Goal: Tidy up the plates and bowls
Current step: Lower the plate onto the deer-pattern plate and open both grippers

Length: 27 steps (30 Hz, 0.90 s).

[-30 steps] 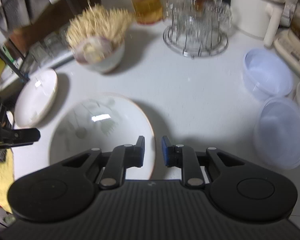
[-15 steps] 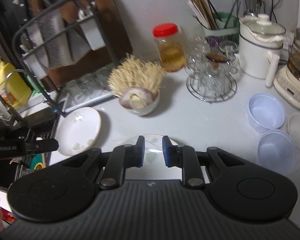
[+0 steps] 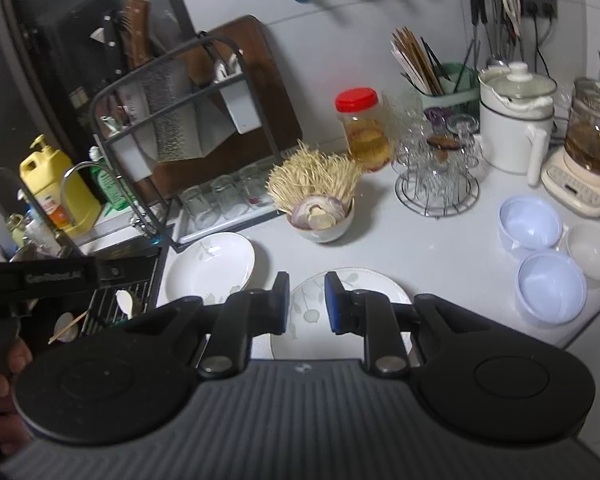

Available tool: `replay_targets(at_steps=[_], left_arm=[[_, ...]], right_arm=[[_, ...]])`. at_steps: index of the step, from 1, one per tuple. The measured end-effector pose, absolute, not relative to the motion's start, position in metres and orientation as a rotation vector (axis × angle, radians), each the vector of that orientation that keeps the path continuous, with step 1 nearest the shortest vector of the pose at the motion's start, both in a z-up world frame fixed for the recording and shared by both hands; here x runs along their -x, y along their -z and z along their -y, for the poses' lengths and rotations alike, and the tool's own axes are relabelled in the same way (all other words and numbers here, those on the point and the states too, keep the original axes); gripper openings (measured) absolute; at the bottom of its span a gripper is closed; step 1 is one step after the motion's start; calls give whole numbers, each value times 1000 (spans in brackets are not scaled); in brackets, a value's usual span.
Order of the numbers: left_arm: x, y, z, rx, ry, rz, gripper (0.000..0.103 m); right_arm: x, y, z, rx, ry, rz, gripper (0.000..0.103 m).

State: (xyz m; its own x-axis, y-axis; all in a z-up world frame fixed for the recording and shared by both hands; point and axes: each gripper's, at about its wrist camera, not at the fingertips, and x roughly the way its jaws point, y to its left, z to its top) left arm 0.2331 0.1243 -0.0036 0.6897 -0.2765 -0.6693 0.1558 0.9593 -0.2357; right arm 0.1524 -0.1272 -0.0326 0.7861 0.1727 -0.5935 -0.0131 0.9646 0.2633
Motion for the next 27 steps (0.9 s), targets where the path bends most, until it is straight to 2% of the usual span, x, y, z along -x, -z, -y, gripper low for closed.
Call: replay_targets(at_steps=[18, 27], left_arm=[[-137, 12, -73, 250, -7, -739, 34], [-95, 30, -46, 304, -78, -760, 38]], right_arm=[[-120, 37, 177, -170, -357, -669, 23], [-102, 47, 193, -133, -462, -692, 23]])
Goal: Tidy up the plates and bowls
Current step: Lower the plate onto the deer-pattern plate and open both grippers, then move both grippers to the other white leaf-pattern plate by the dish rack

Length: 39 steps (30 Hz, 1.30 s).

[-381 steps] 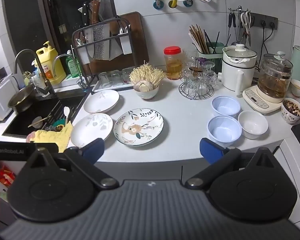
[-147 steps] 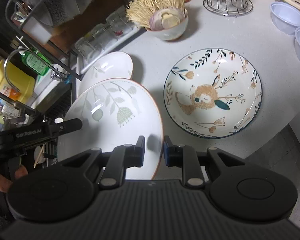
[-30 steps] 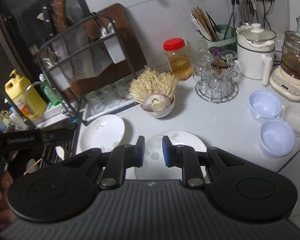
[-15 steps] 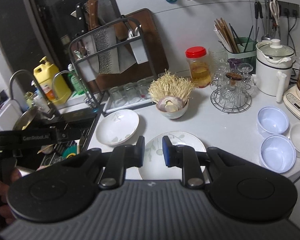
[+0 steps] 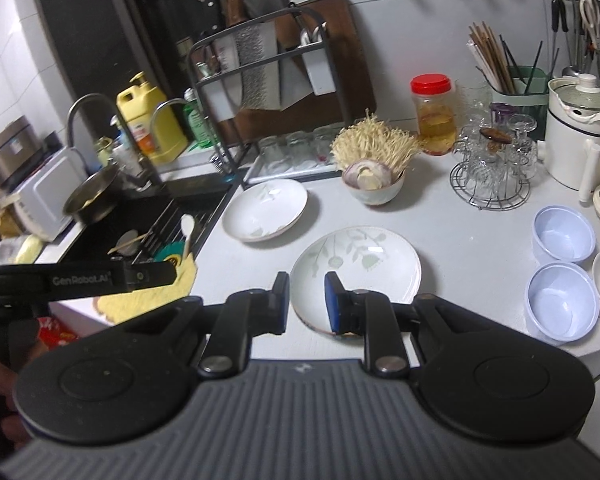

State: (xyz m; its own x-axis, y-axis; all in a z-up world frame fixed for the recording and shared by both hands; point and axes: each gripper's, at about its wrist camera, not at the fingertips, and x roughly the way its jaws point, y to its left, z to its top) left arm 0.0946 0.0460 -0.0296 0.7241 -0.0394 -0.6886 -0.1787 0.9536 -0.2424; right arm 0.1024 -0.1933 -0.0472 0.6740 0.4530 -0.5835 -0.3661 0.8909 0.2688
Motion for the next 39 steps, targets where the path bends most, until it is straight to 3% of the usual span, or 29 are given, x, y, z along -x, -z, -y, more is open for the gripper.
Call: replay_targets(at_steps=[6, 18, 20, 21, 22, 26, 28, 35, 39], left_arm=[[-75, 39, -32, 312, -105, -780, 41], [-73, 44, -32, 321, -145, -791, 59], [-77, 47, -34, 328, -157, -802, 60], [-79, 49, -35, 335, -157, -806, 60], [-80, 51, -36, 337, -156, -810, 60], [-87, 61, -44, 340, -166, -835, 64], [-94, 67, -50, 349, -154, -851, 67], [-128, 76, -87, 391, -150, -882, 86], [-161, 85, -112, 388, -157, -901, 87]], right_arm=[[-92, 51, 208, -129, -495, -711, 23], [-89, 58, 213, -145, -522, -716, 24], [-92, 59, 211, -145, -522, -720, 35], [-93, 59, 211, -148, -523, -722, 49], [-92, 60, 211, -153, -521, -720, 57], [-100, 67, 208, -182, -522, -742, 63], [-106, 70, 208, -232, -521, -752, 86], [-143, 79, 188, -278, -464, -788, 85], [-165, 85, 169, -287, -442, -796, 85]])
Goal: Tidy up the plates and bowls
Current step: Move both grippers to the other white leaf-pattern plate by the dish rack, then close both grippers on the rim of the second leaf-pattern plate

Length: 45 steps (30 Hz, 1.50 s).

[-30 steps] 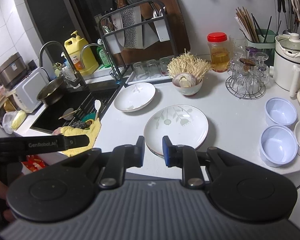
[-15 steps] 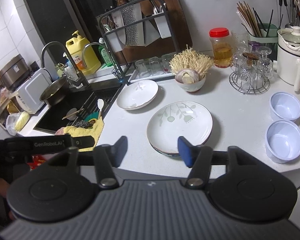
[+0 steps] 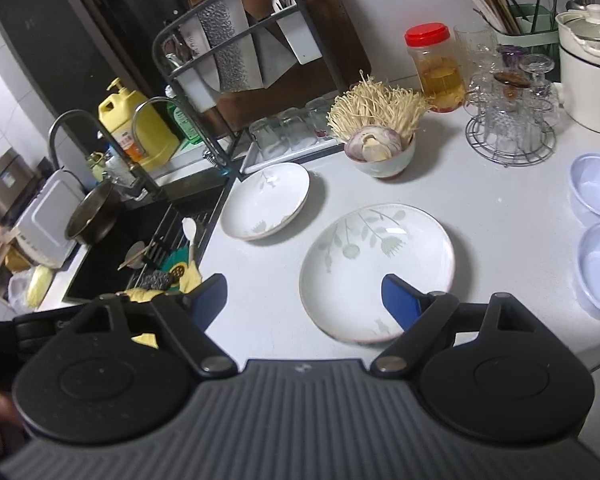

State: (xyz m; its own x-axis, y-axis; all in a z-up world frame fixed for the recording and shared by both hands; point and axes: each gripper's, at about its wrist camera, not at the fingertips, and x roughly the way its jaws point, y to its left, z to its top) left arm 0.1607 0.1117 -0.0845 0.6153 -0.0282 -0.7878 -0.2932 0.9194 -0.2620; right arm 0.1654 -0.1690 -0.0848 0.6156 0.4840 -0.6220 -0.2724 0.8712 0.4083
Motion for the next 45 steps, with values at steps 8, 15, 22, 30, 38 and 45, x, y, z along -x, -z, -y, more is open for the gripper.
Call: replay_targets(at_steps=[8, 15, 22, 30, 38, 45], left_arm=[[-227, 108, -173, 433, -130, -926, 87], [-281, 128, -225, 435, -109, -934, 86], [-336, 160, -266, 437, -50, -972, 79], [-396, 197, -297, 485, 19, -1033, 55], [-436, 214, -309, 426, 78, -1086, 41], [-461, 222, -312, 370, 110, -1098, 25]], right_arm=[[-225, 102, 121, -303, -406, -851, 85], [-277, 121, 73, -290, -385, -892, 77], [-320, 148, 32, -273, -326, -913, 48], [-369, 178, 5, -244, -212, -941, 34], [-405, 193, -10, -226, -143, -954, 25], [-424, 203, -19, -222, -146, -975, 22]])
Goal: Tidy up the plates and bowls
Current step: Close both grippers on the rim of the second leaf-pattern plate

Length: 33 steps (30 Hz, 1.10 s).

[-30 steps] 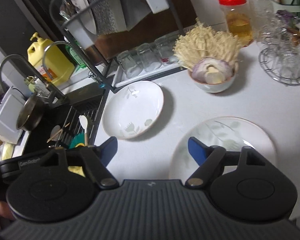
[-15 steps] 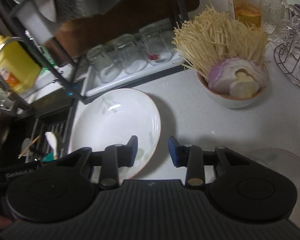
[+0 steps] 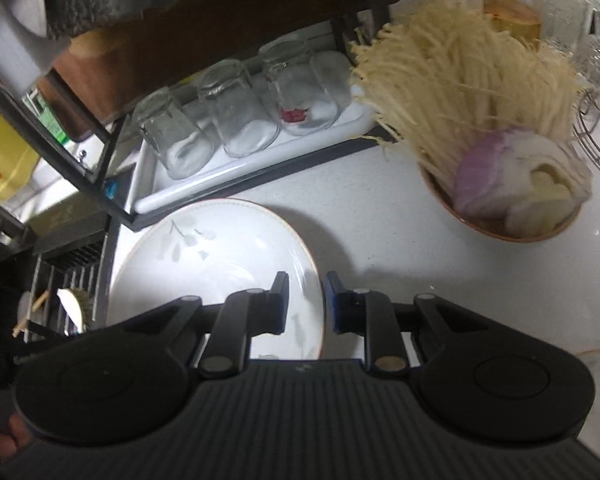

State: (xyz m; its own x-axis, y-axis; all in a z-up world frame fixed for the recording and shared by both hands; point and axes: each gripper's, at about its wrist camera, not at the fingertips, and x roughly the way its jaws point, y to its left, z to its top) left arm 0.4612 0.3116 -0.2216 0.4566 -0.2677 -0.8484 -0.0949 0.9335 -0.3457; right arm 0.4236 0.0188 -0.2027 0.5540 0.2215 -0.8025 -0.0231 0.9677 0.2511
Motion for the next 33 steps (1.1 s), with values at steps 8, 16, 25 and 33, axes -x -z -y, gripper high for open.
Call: replay_targets(at_steps=[8, 16, 25, 33], left_arm=[[-475, 231, -308, 389, 154, -1117, 20], [-477, 234, -315, 435, 168, -1123, 20], [-459, 221, -318, 469, 157, -1127, 20], [-439, 189, -308, 484, 153, -1092, 20]], right_arm=[[-433, 215, -19, -258, -128, -1024, 20], [-430, 215, -20, -261, -134, -1061, 20], [-420, 195, -19, -234, -181, -1029, 21], [-403, 165, -9, -228, -211, -979, 21]])
